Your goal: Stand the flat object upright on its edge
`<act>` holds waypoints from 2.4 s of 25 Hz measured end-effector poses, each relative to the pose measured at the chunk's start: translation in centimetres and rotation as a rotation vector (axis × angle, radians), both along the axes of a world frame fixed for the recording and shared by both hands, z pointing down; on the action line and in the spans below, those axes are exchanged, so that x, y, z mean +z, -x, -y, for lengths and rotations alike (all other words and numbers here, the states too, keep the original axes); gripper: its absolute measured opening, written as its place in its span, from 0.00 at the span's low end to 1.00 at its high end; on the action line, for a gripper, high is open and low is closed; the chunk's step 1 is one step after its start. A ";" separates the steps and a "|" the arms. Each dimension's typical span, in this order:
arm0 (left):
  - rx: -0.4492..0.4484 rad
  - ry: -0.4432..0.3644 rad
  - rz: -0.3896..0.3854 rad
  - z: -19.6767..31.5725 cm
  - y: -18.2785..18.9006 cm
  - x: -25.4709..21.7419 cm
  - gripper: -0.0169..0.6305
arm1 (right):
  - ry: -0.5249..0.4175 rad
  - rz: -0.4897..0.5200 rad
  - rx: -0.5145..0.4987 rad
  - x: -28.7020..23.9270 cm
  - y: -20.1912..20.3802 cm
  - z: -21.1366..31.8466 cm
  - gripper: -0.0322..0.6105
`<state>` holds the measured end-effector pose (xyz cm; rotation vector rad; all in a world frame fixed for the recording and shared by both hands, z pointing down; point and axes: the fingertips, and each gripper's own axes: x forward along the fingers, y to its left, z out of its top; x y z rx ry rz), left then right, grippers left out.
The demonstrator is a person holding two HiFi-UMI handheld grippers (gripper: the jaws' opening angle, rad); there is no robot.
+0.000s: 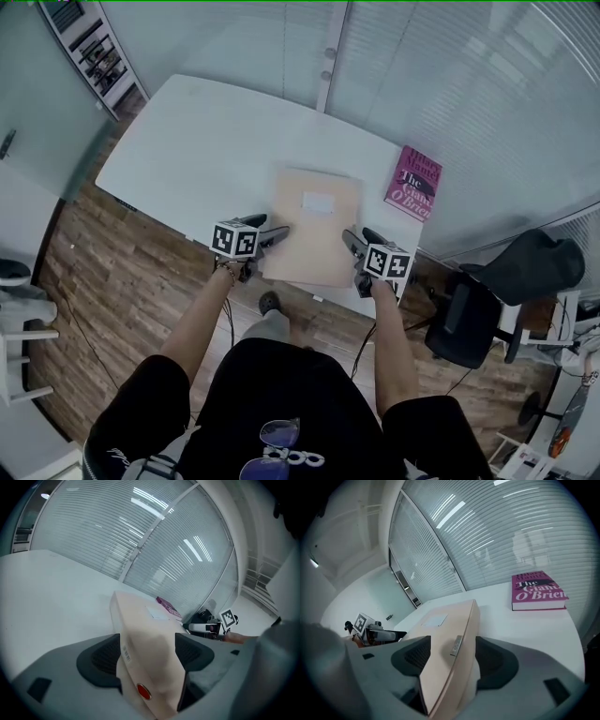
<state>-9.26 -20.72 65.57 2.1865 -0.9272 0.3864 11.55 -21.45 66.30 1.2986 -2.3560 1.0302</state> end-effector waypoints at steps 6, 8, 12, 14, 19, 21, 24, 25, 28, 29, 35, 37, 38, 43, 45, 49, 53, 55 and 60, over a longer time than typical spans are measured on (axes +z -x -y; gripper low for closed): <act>0.024 0.060 -0.036 0.3 -0.7 1.4 0.56 | 0.071 0.014 -0.009 2.1 0.8 0.6 0.50; 0.024 0.069 -0.037 0.1 -1.0 2.0 0.56 | 0.097 0.042 -0.001 2.4 1.0 0.3 0.50; 0.017 0.068 -0.047 0.4 -0.7 2.2 0.56 | 0.109 0.046 0.001 2.9 0.8 0.6 0.50; 0.025 0.074 -0.052 0.5 -0.7 2.0 0.56 | 0.116 0.053 0.004 2.4 1.2 0.5 0.50; 0.045 0.075 -0.038 0.9 -0.3 2.1 0.56 | 0.106 0.019 0.014 2.5 1.0 0.7 0.50; 0.050 0.078 -0.045 1.3 -0.2 2.1 0.56 | 0.105 0.011 0.021 2.4 1.1 0.8 0.50; 0.068 0.082 -0.040 1.5 -0.2 1.9 0.56 | 0.107 0.005 0.029 2.3 1.3 0.8 0.49; 0.075 0.083 -0.036 1.6 -0.1 1.8 0.56 | 0.107 0.009 0.032 2.3 1.4 0.8 0.49; 0.089 0.081 -0.030 1.7 0.1 1.9 0.56 | 0.106 0.008 0.044 2.2 1.8 0.7 0.49; 0.092 0.080 -0.030 1.7 0.1 1.9 0.56 | 0.104 0.005 0.050 2.2 1.8 0.7 0.49; 0.091 0.080 -0.025 1.9 0.0 2.1 0.55 | 0.084 0.003 0.086 2.3 1.6 0.7 0.49; 0.097 0.080 -0.021 1.9 -0.1 2.1 0.55 | 0.083 -0.009 0.083 2.4 1.6 0.6 0.49; 0.101 0.077 -0.019 1.9 0.0 2.0 0.55 | 0.080 -0.013 0.080 2.2 1.6 0.6 0.49; 0.113 0.034 -0.016 2.8 0.4 1.2 0.55 | 0.033 -0.030 0.064 0.4 2.2 1.0 0.49; 0.118 0.014 -0.014 2.9 0.4 0.3 0.55 | 0.014 -0.038 0.054 -0.5 2.4 1.0 0.49; 0.106 -0.033 -0.027 4.3 0.9 -2.0 0.51 | -0.033 -0.066 0.040 -2.7 2.8 1.9 0.49; 0.091 -0.102 -0.036 6.8 1.2 -5.1 0.47 | -0.091 -0.091 0.040 -5.4 2.9 3.4 0.48; 0.094 -0.132 -0.043 7.6 1.1 -6.6 0.46 | -0.117 -0.099 0.047 -6.6 2.8 3.9 0.48; 0.103 -0.197 -0.056 9.9 0.9 -9.4 0.44 | -0.166 -0.085 0.082 -9.1 2.2 5.8 0.45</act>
